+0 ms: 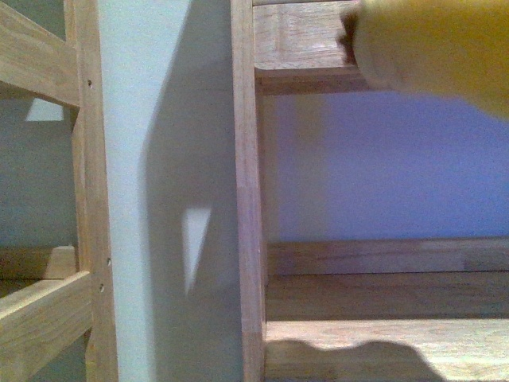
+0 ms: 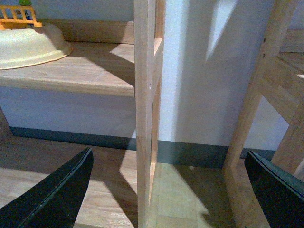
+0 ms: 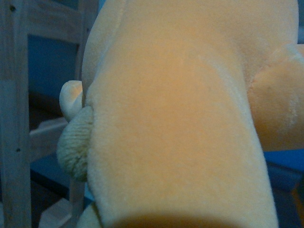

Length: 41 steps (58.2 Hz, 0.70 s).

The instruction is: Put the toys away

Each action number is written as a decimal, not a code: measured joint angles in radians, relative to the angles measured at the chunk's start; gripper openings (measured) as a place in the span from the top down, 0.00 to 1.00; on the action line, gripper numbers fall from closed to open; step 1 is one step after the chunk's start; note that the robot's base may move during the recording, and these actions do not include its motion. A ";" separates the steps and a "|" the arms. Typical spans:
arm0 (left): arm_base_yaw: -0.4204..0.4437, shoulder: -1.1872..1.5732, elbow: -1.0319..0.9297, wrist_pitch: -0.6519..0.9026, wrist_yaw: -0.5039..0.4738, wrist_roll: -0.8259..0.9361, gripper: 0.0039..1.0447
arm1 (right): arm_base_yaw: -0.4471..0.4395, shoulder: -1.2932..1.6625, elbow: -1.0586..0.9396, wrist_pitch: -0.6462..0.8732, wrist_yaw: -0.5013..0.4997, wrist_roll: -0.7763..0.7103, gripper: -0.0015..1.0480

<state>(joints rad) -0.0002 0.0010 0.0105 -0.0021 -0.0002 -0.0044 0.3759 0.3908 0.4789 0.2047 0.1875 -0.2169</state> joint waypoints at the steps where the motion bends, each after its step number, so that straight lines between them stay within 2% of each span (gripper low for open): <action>1: 0.000 0.000 0.000 0.000 0.000 0.000 0.05 | 0.007 0.009 0.013 0.003 0.002 -0.005 0.82; 9: 0.000 0.000 0.000 0.000 0.000 0.000 0.05 | 0.084 0.122 0.192 0.038 0.027 -0.064 0.82; 19: 0.000 0.000 0.000 0.000 0.000 0.000 0.05 | 0.138 0.229 0.377 0.066 0.049 -0.115 0.82; 29: 0.000 0.000 0.000 0.000 0.000 0.000 0.05 | 0.116 0.349 0.556 0.068 0.015 -0.113 0.82; 41: 0.000 0.000 0.000 0.000 0.000 0.000 0.05 | 0.039 0.539 0.782 0.053 -0.016 -0.062 0.82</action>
<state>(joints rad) -0.0002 0.0010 0.0105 -0.0021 -0.0002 -0.0044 0.4149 0.9302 1.2610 0.2573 0.1715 -0.2790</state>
